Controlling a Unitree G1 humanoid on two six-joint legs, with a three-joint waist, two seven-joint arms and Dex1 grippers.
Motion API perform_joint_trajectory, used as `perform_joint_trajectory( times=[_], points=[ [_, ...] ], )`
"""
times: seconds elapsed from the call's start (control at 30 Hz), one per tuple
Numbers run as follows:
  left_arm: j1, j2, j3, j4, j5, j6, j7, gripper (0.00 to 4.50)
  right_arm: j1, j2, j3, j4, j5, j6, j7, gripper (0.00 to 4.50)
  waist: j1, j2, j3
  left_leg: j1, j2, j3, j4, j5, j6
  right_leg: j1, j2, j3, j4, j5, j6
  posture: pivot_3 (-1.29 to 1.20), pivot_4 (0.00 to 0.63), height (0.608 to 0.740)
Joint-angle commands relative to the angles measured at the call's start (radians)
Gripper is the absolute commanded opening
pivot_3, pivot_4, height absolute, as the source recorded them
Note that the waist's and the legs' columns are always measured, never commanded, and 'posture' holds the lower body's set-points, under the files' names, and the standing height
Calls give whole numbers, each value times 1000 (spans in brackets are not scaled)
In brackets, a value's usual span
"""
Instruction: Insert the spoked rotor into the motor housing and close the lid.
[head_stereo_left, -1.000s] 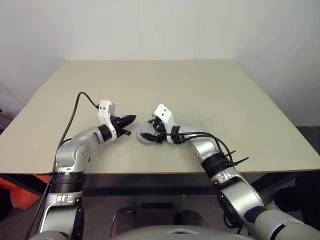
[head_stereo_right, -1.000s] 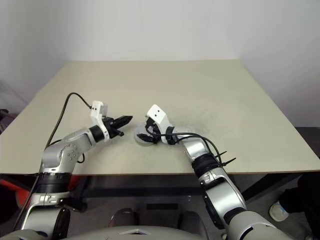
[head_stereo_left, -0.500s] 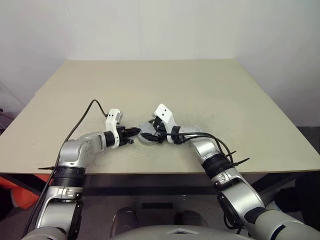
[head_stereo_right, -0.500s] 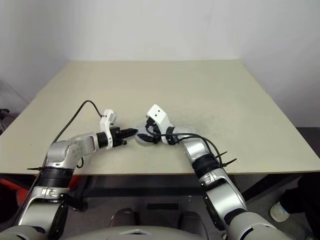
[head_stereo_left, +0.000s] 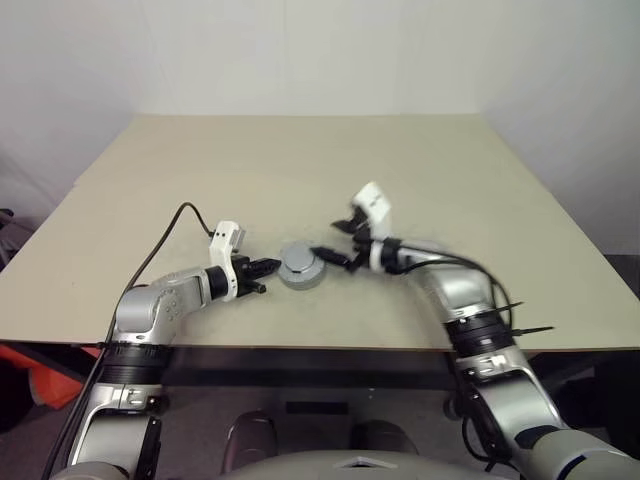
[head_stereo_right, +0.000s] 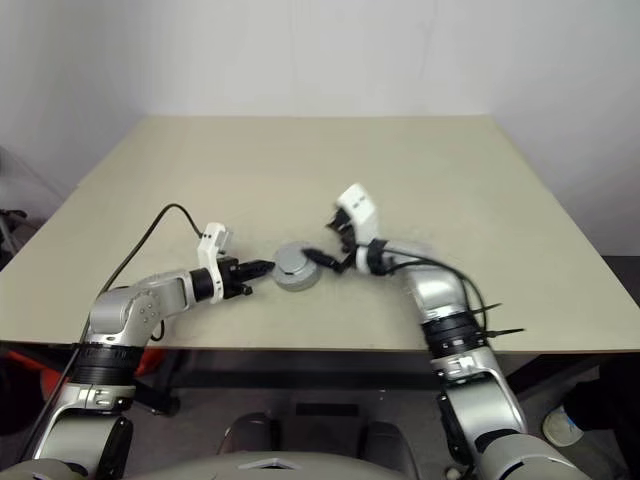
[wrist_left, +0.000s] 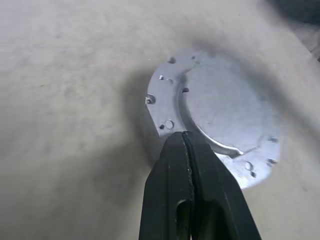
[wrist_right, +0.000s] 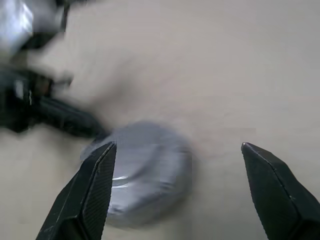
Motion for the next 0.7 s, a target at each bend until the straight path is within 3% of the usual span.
perform_joint_trajectory(
  times=[0.03,0.2,0.33,0.7],
  points=[
    [4,-1,-40,15,24,14,3,0,-33,0,-163,8,149,344,-98,4478,1,1,-1,1,0,0,-2,0,-1,0,0,0,0,0,0,0,0,740],
    [-3,-4,-46,22,27,5,3,0,-1,-6,-253,27,206,590,-177,4478,4,2,0,-1,-1,0,-4,1,-2,-1,0,0,-1,-1,-1,0,0,740],
    [4,-2,-48,15,26,-1,2,0,-6,67,-344,15,265,741,-240,4478,2,5,-1,-1,-1,1,-4,2,-3,-3,0,0,0,-1,0,0,0,740],
    [10,12,-25,4,24,-8,14,0,-42,234,-426,121,275,818,-350,4478,2,5,-1,0,-1,1,-6,2,-4,-4,0,1,-1,-2,0,0,0,740]
  ],
)
